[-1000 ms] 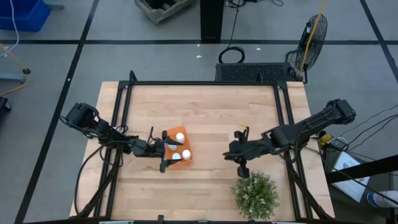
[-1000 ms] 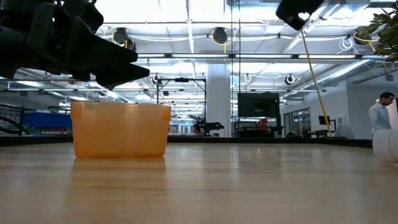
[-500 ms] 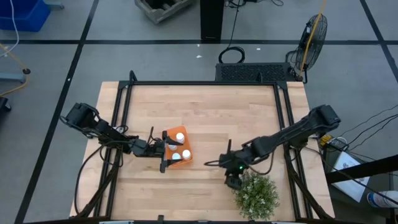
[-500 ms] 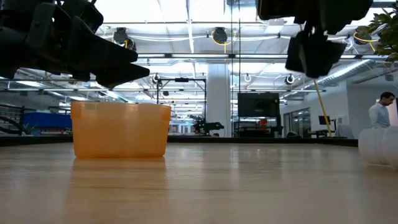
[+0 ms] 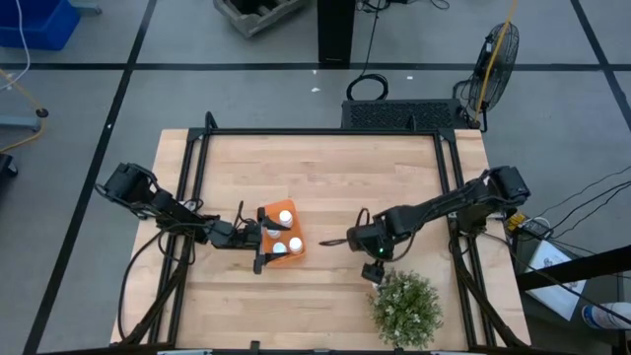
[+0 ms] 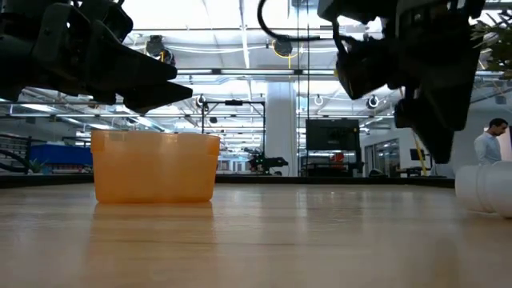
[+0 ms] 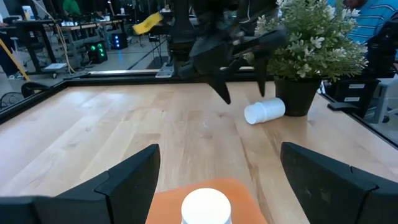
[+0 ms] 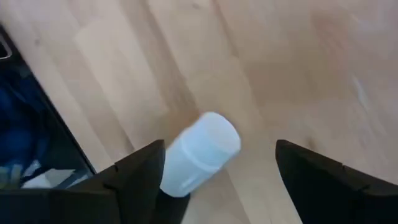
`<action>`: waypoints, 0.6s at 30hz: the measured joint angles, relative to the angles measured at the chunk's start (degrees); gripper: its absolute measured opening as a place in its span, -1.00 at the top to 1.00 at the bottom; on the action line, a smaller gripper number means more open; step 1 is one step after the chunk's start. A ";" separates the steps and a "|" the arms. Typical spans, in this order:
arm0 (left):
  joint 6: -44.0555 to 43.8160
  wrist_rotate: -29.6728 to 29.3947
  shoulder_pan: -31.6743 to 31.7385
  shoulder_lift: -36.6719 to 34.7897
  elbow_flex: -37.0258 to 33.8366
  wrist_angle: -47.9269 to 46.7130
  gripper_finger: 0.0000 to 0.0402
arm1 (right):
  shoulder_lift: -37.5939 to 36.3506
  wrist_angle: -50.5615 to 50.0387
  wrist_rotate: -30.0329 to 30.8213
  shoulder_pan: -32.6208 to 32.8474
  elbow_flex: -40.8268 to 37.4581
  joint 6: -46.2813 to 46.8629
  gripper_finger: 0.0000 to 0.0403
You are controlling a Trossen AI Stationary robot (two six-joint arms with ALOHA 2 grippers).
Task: Pick and place pill bottles into a basket
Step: Put the white medicine bottle into the orange bin
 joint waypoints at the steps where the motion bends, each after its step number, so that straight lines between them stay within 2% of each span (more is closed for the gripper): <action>1: -0.01 0.00 0.00 0.00 0.00 -0.01 -0.67 | -0.22 -1.35 -0.95 -0.58 0.00 0.40 -0.46; 8: -0.12 0.04 0.00 0.00 0.00 -0.18 -0.67 | -0.47 -2.65 -8.31 -1.03 0.00 5.11 -0.42; 18: -0.25 0.09 0.00 0.00 0.00 -0.55 -0.67 | -0.43 -5.10 -8.70 -0.76 -1.47 6.02 -0.42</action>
